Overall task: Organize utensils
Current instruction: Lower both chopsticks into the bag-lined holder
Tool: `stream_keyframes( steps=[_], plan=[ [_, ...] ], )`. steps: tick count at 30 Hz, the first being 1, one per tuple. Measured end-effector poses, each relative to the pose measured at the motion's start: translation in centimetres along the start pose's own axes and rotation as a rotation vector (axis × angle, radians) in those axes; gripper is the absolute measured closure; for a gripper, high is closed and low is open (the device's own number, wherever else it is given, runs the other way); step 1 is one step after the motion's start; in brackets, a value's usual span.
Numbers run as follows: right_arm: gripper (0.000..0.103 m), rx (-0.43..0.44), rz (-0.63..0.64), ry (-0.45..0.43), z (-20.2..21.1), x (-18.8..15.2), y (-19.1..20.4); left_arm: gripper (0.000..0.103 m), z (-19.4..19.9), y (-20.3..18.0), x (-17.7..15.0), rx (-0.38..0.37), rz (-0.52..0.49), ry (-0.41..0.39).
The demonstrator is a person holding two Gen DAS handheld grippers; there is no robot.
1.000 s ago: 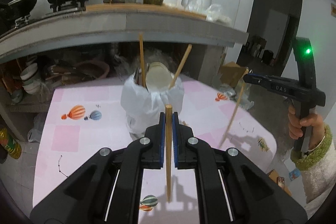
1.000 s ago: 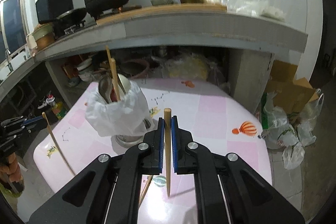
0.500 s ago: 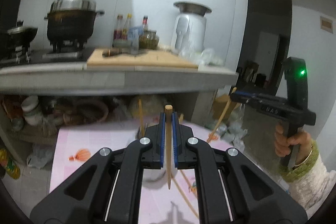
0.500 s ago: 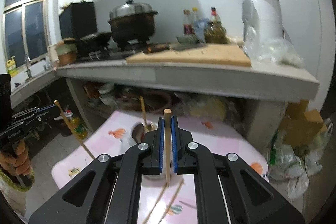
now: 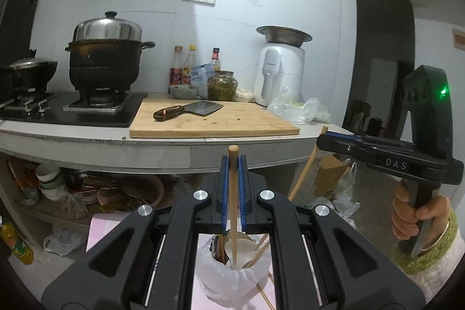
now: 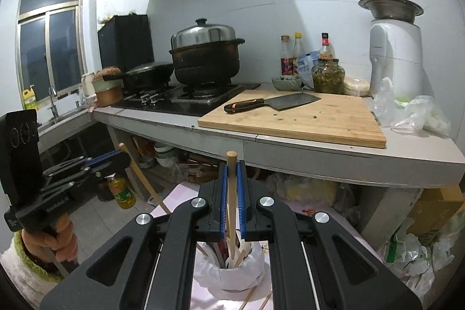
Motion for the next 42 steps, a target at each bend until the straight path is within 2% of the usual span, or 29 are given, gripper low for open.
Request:
stream_keyframes(
  steps=[7,18,34,42],
  plan=[
    [0.096,0.015,-0.011,0.057,-4.1,-1.3,-0.1,0.098,-3.0,2.1,-1.5,0.006,0.031,0.029],
    [0.096,0.034,-0.005,0.111,-7.7,-3.1,0.7,0.098,-5.5,4.2,-3.7,0.019,0.057,0.071],
    [0.096,0.062,0.032,0.203,-10.0,-6.6,2.8,0.097,-6.9,5.0,-7.3,0.008,0.081,0.141],
    [0.095,0.072,0.022,0.225,-10.3,-7.0,2.9,0.097,-7.4,5.5,-8.1,0.009,0.102,0.193]
  ],
)
Point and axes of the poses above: each gripper's, at about its wrist camera, not at the fingertips, and z roughly against the way its jaws point, y to its left, x to its top, the point moved 4 cm from there along -z, roughly the way its jaws point, and after that the axes turned 13 degrees about z, right-handed, at the moved point
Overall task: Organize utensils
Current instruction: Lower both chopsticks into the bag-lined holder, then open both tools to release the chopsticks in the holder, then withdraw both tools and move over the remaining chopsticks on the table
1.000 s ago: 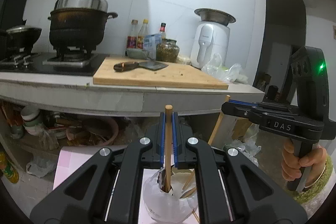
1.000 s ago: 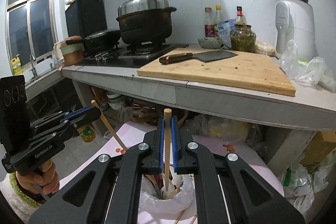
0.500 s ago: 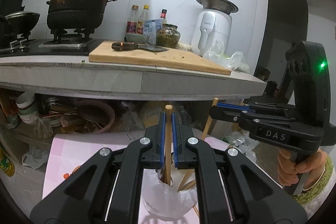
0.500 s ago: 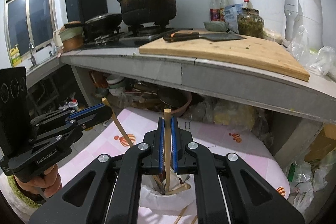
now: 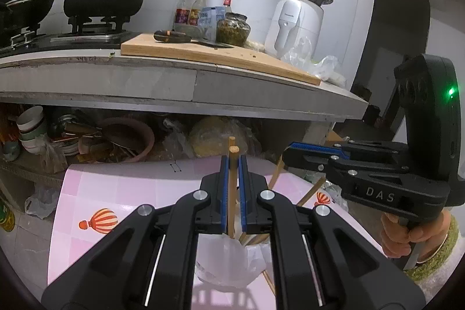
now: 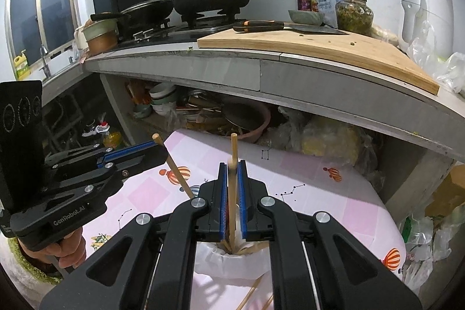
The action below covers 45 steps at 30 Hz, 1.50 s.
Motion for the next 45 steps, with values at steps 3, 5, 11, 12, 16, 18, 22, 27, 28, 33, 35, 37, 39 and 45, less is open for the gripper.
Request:
stream_keyframes(
  steps=[3,5,11,12,16,18,22,27,28,33,35,37,39,45],
  plan=[
    [0.094,-0.007,0.001,0.001,0.2,0.0,0.0,0.086,0.0,0.0,0.0,0.013,-0.004,0.003],
    [0.089,-0.010,-0.002,-0.002,0.4,-0.1,-0.1,0.081,0.3,-0.1,0.0,0.014,-0.003,-0.005],
    [0.081,-0.026,-0.010,-0.028,1.9,0.0,-0.4,0.072,1.2,-0.1,0.5,0.024,0.001,-0.028],
    [0.081,-0.027,-0.013,-0.035,2.3,0.1,-0.5,0.071,1.4,-0.1,0.5,0.026,0.002,-0.032],
    [0.076,-0.040,-0.020,-0.073,4.6,-0.2,-0.8,0.065,2.4,-0.2,0.5,0.029,0.003,-0.044],
    [0.072,-0.046,-0.028,-0.095,6.0,-0.7,-1.1,0.061,3.3,-0.2,0.2,0.028,0.002,-0.051],
    [0.067,-0.068,-0.056,-0.121,8.9,-3.0,-2.2,0.053,5.3,0.4,-1.2,0.032,0.016,-0.048],
    [0.065,-0.085,-0.145,-0.073,10.6,-8.8,-4.5,0.046,7.2,1.8,-4.8,0.060,0.038,-0.019],
    [0.065,-0.086,-0.168,-0.049,10.4,-10.3,-4.8,0.045,7.3,2.1,-5.4,0.064,0.042,-0.010],
    [0.065,-0.046,-0.284,0.105,7.1,-17.6,-5.3,0.039,7.6,3.9,-10.2,0.088,0.082,0.070],
    [0.065,-0.034,-0.323,0.164,5.3,-20.4,-4.9,0.037,7.0,4.5,-12.2,0.104,0.093,0.117],
    [0.065,-0.013,-0.361,0.229,3.2,-23.2,-4.2,0.036,6.3,4.9,-14.1,0.119,0.110,0.163],
    [0.065,0.000,-0.381,0.279,1.3,-25.0,-3.5,0.036,5.1,5.7,-16.3,0.139,0.146,0.226],
    [0.065,-0.001,-0.387,0.370,-2.5,-27.5,-1.9,0.036,2.4,7.0,-21.2,0.201,0.170,0.345]
  ],
)
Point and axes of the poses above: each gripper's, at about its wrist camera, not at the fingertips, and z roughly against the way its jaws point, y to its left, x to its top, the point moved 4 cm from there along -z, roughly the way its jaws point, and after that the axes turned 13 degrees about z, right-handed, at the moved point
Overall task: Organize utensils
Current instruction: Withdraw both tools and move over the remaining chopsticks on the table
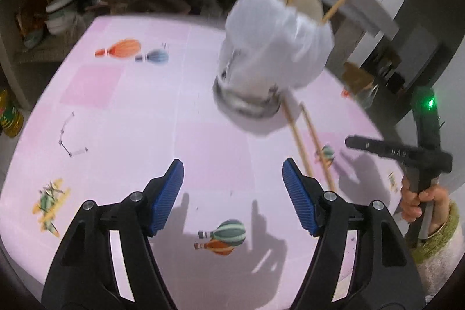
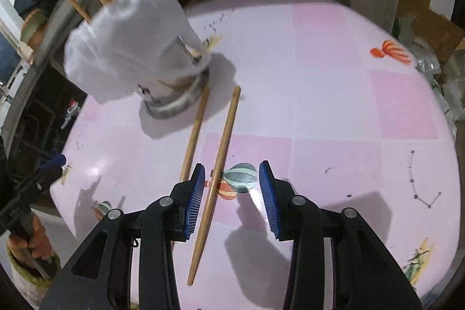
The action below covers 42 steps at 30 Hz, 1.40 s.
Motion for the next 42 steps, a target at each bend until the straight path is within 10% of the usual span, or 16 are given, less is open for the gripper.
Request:
stream_keyframes(
  steps=[33,42],
  plan=[
    [0.096,-0.048,0.086,0.027,-3.2,-0.4,0.8,0.036,-4.1,-4.5,-3.4,-0.049,-0.081,0.096],
    [0.097,-0.017,0.016,-0.009,-1.8,-3.1,-0.7,0.059,-8.1,-9.5,-3.0,-0.106,-0.165,0.165]
  ],
)
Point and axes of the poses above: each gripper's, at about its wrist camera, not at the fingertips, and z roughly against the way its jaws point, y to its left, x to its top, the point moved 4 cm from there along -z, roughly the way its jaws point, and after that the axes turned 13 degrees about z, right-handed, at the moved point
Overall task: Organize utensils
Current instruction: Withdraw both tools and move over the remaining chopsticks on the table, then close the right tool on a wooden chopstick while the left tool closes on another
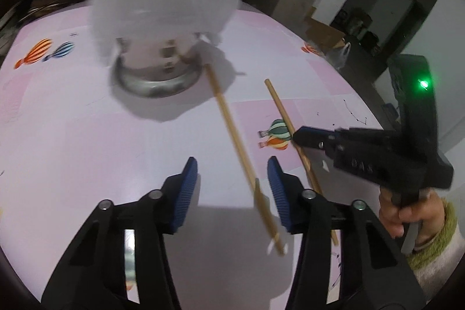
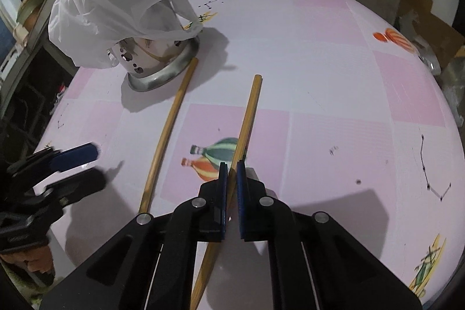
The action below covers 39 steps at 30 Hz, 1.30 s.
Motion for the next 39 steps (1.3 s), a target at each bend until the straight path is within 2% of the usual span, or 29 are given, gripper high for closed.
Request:
stream_keyframes(
  steps=[2,9,12,13,14,16,29,39],
  plan=[
    [0.096,0.012,-0.016,-0.007,0.1,-0.3,-0.1,0.061,-1.4,-1.0,0.4,0.006,-0.023,0.028],
    [0.096,0.024,-0.033,-0.021,0.4,-0.6,-0.3,0.065,-4.6,-3.0,0.0,0.118,-0.115,0.073],
    [0.096,0.034,-0.041,-0.028,0.4,-0.8,-0.5,0.071,-5.1,-3.5,-0.3,0.175,-0.155,0.064],
    [0.096,0.037,-0.043,-0.030,0.4,-0.8,-0.5,0.074,-5.2,-3.7,-0.4,0.192,-0.166,0.058],
    [0.096,0.039,-0.044,-0.031,0.4,-0.8,-0.5,0.083,-5.2,-3.7,-0.5,0.206,-0.168,0.054],
    [0.096,0.045,-0.047,-0.034,0.4,-0.9,-0.6,0.092,-5.1,-3.5,-0.6,0.212,-0.161,0.053],
    [0.094,0.056,-0.044,-0.030,0.2,-1.0,-0.2,0.097,-1.5,-0.6,-3.7,0.189,-0.082,0.063],
    [0.094,0.076,-0.025,-0.012,0.1,-1.0,1.0,0.098,1.7,3.2,-5.2,0.232,0.016,0.036]
  ],
)
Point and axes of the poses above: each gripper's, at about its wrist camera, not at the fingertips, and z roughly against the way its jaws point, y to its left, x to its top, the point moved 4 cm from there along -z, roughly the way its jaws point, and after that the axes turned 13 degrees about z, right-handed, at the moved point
